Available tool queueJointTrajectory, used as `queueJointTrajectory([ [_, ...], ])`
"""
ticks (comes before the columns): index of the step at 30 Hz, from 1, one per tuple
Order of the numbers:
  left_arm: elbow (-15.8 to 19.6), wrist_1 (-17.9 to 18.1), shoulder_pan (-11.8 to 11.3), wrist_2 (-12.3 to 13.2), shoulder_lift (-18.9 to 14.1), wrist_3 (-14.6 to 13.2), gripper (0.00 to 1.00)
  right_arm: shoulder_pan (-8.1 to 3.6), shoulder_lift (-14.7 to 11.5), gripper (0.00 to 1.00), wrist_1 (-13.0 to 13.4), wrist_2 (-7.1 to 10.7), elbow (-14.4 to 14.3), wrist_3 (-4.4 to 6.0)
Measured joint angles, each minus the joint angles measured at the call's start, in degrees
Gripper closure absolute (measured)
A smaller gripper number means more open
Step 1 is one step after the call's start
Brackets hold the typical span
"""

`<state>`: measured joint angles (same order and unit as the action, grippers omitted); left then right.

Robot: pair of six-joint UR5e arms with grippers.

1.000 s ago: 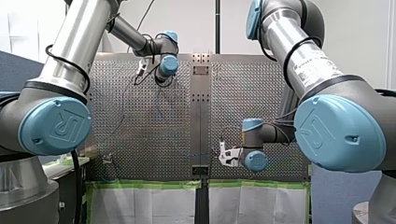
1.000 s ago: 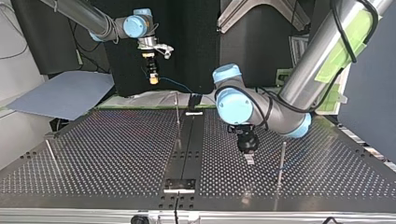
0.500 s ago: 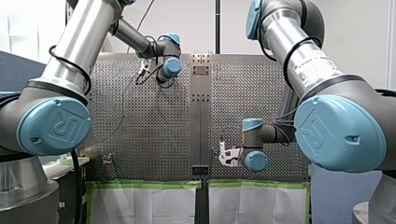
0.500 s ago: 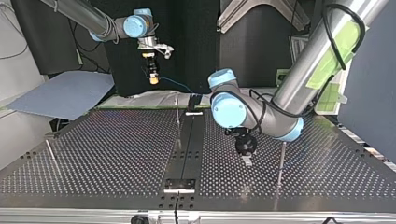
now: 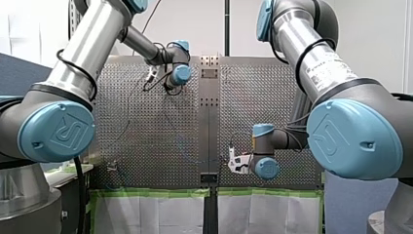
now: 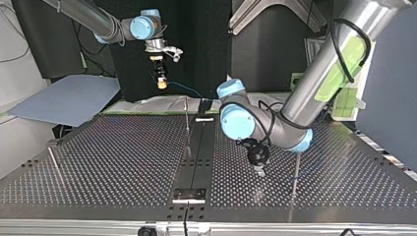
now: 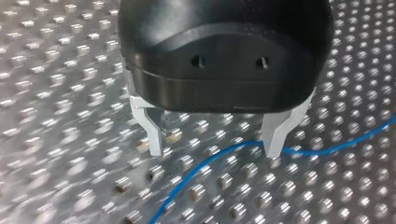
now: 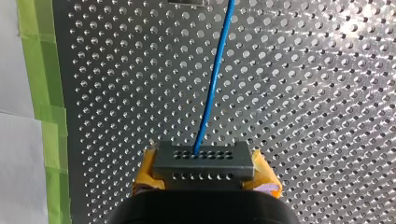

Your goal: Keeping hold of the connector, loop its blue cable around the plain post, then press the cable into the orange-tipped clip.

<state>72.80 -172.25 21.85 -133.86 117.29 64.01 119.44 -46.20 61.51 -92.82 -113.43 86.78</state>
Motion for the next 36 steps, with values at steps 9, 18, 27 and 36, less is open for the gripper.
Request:
queueJointTrajectory([
  [9, 0.1, -0.2, 0.4, -1.6, 3.6, -1.0, 0.0, -0.01, 0.0, 1.0, 0.0, 0.01, 0.0, -0.02],
  [18, 1.0, -1.1, 0.4, -4.8, 3.8, -2.0, 0.0, 0.01, 0.0, 1.0, -0.2, 0.0, 0.0, -0.09],
  [27, 2.8, -0.3, 0.7, -4.7, 3.8, -3.0, 0.0, 0.02, 0.0, 1.0, -0.3, 0.0, 0.0, -0.11],
  [36, 5.1, 1.5, 0.9, -5.3, 3.9, -5.5, 0.0, 0.02, 0.0, 1.0, -0.2, -0.01, 0.0, 0.01],
])
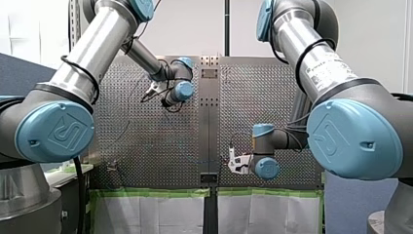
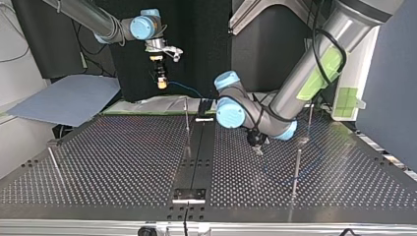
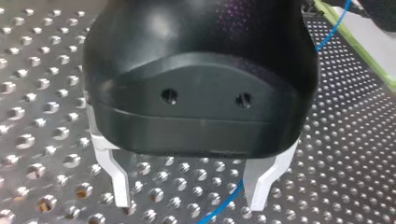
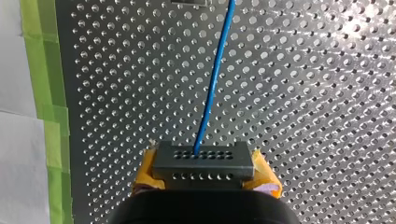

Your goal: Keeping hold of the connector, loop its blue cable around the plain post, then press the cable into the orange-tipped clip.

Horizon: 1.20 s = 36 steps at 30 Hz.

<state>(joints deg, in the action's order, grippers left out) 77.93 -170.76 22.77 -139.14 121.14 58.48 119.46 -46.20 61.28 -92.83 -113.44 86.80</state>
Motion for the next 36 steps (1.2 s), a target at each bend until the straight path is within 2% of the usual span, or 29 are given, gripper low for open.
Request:
queueJointTrajectory([
  [9, 0.6, 0.7, 0.4, 0.4, 1.2, -1.1, 0.0, 0.02, 0.0, 1.0, 0.1, -0.06, 0.0, 0.06],
  [25, 0.8, 1.6, 2.6, 0.9, 8.9, 0.9, 0.0, 0.01, 0.0, 1.0, 0.1, 0.0, 0.0, 0.05],
  [36, 1.2, 3.8, 3.7, 2.3, 9.6, 1.1, 0.0, 0.01, 0.0, 1.0, 0.0, 0.01, 0.0, -0.01],
])
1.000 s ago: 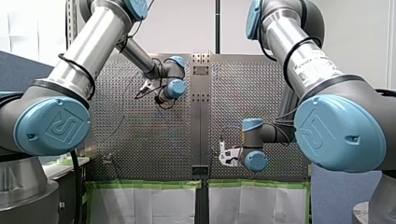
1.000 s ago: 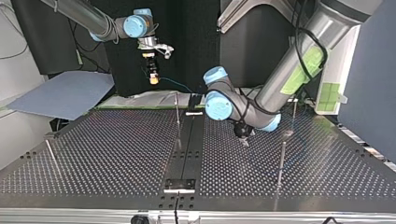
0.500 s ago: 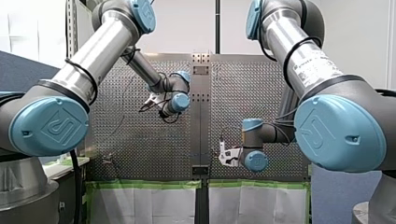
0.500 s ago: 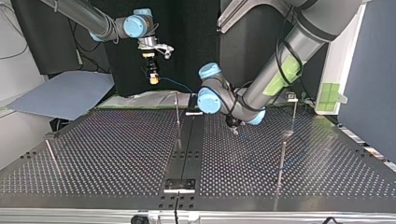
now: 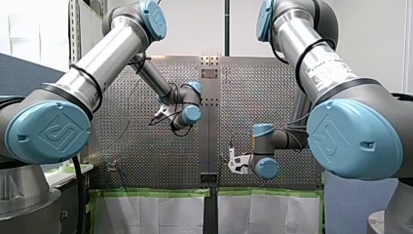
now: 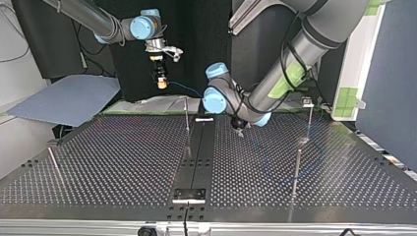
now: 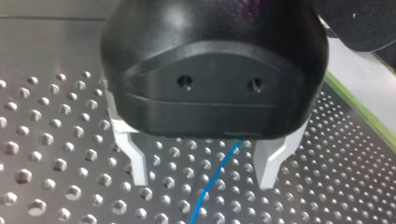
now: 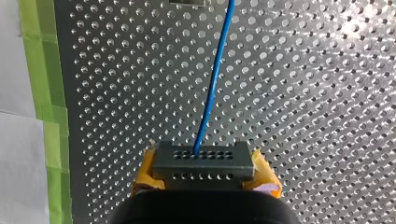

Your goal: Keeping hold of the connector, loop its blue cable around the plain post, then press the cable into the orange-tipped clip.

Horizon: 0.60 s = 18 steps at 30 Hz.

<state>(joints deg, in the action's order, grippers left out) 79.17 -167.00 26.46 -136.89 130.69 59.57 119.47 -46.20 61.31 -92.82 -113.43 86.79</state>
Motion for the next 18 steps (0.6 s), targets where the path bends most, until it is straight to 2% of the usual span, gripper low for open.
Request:
queueJointTrajectory([
  [11, 1.2, 1.4, 0.1, -0.3, 0.4, -0.4, 0.0, 0.01, 0.0, 1.0, 0.0, -0.01, 0.0, 0.06],
  [18, 0.8, 2.6, 0.9, 0.5, 3.6, -0.4, 0.0, 0.01, 0.0, 1.0, 0.0, 0.0, 0.0, 0.07],
])
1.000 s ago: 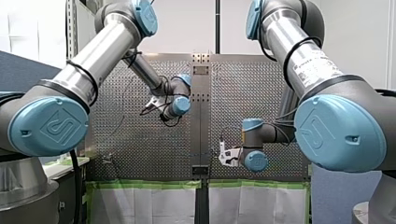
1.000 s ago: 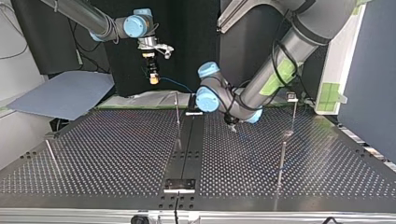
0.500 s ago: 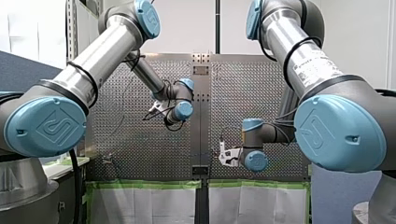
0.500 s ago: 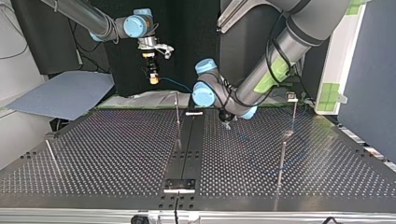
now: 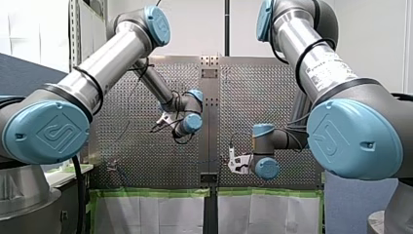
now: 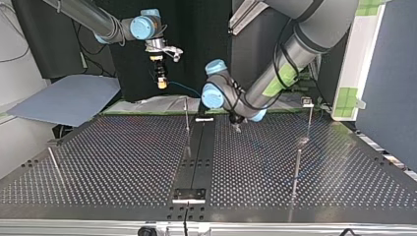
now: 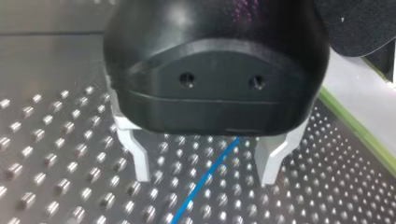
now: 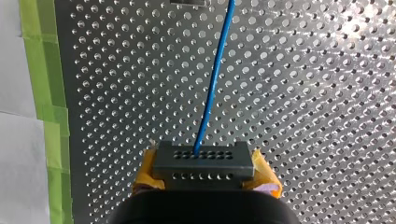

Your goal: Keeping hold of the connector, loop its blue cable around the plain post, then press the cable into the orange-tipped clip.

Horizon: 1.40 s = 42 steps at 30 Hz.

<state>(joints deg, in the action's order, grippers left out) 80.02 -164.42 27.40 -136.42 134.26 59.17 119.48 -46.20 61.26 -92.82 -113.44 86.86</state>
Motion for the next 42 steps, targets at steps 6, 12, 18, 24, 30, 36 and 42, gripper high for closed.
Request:
queueJointTrajectory([
  [6, -0.8, 0.0, 1.0, 0.9, 3.4, 0.1, 0.0, -0.01, 0.0, 1.0, -0.2, 0.0, 0.0, -0.1],
  [12, -0.9, 0.1, 2.0, 1.5, 4.2, 0.4, 0.0, 0.08, 0.0, 1.0, -0.4, 0.0, 0.0, -0.2],
  [18, -0.9, 0.1, 2.1, 1.8, 4.2, 0.7, 0.0, 0.39, 0.0, 1.0, -0.2, 0.0, 0.0, -0.23],
  [24, -0.9, -0.4, 2.0, 3.1, 4.3, 1.4, 0.0, 0.44, 0.0, 1.0, 0.0, 0.0, 0.0, -0.33],
  [30, -0.9, -2.1, 2.4, 4.3, 4.2, 1.5, 0.0, 0.45, 0.0, 1.0, 0.1, 0.0, 0.0, -0.18],
  [36, -0.9, -2.4, 2.7, 6.6, 4.3, 1.2, 0.0, 0.45, 0.0, 1.0, 0.3, 0.27, 0.0, 0.2],
  [42, -2.0, -3.8, 3.2, 6.0, 6.3, -0.3, 0.0, 0.45, 0.0, 1.0, 0.4, 0.35, 0.0, 0.57],
])
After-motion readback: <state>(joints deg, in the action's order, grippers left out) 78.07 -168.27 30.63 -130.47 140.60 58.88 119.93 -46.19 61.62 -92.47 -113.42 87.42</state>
